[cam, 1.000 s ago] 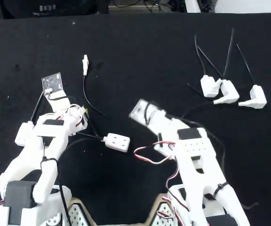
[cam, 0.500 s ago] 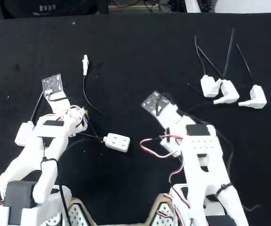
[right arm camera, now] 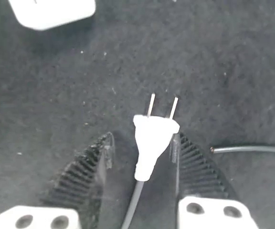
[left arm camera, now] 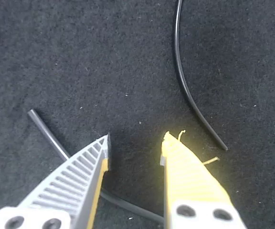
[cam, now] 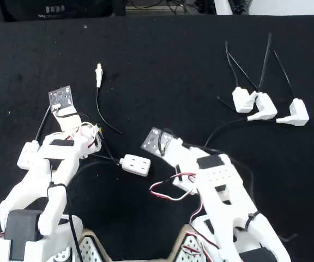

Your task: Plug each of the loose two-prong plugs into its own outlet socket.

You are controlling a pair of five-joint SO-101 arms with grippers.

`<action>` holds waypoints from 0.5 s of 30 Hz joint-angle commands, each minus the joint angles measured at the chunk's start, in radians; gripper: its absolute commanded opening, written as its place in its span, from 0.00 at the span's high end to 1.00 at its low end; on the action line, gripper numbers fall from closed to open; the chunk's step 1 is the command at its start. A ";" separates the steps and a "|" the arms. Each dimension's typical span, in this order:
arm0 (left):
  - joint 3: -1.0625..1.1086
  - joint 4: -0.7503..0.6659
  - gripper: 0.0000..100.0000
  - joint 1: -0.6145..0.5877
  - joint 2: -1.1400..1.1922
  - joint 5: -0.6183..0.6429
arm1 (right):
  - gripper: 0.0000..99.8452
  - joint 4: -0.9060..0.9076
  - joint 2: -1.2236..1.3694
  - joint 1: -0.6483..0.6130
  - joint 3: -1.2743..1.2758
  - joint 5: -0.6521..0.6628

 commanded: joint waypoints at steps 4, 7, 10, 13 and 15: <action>-0.008 -0.012 0.82 -0.012 -0.037 0.002 | 0.83 -0.117 -0.015 0.107 0.010 0.137; -0.008 -0.012 0.82 -0.012 -0.037 0.002 | 0.83 -0.187 -0.015 0.153 0.010 0.206; -0.008 -0.012 0.82 -0.012 -0.037 0.002 | 0.83 -0.230 -0.015 0.184 0.010 0.215; -0.008 -0.012 0.82 -0.012 -0.037 0.002 | 0.83 -0.230 -0.015 0.187 0.001 0.212; -0.008 -0.012 0.82 -0.012 -0.037 0.002 | 0.83 -0.230 -0.015 0.187 -0.001 0.210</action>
